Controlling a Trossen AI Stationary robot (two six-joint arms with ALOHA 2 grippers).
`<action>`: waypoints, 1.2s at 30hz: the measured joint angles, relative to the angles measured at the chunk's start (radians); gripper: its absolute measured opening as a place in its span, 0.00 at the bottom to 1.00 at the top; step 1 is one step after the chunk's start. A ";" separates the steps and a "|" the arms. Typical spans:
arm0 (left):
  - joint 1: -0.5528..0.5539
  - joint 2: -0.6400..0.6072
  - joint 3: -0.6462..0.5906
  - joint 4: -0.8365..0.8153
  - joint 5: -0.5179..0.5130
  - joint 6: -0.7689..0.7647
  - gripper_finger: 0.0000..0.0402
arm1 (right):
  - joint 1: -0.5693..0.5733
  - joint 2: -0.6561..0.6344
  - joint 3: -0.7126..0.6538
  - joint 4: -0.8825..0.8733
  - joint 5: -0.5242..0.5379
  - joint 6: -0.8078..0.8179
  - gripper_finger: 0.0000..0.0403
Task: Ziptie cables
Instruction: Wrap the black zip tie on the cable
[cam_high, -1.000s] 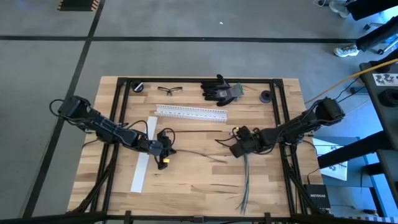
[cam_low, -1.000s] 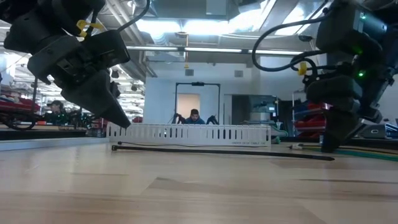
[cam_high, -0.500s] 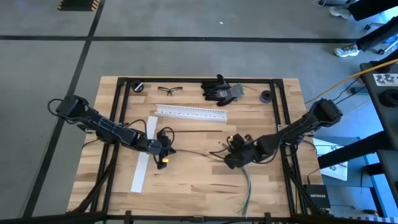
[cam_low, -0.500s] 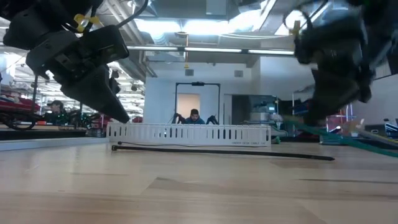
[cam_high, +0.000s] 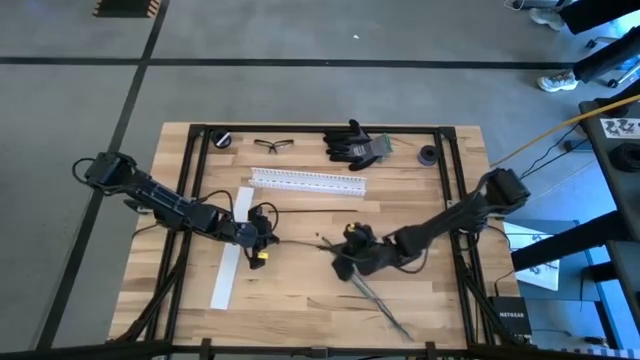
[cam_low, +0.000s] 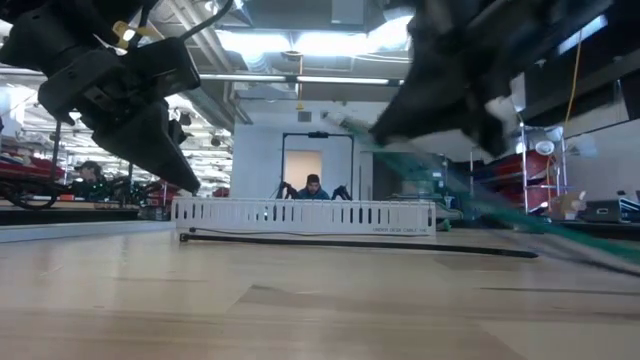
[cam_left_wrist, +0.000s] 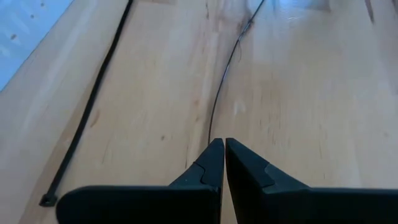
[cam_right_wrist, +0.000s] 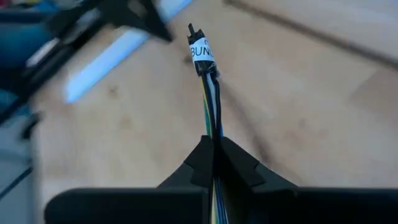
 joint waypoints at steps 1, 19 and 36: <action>0.000 0.000 0.000 0.001 0.000 0.002 0.00 | -0.016 0.018 0.012 0.020 0.007 -0.013 0.00; -0.015 0.007 0.000 0.000 -0.014 0.016 0.00 | -0.250 0.227 0.036 0.384 -0.001 -0.107 0.00; -0.019 0.007 -0.001 0.005 -0.014 0.023 0.00 | -0.332 0.290 0.033 0.376 0.006 -0.140 0.19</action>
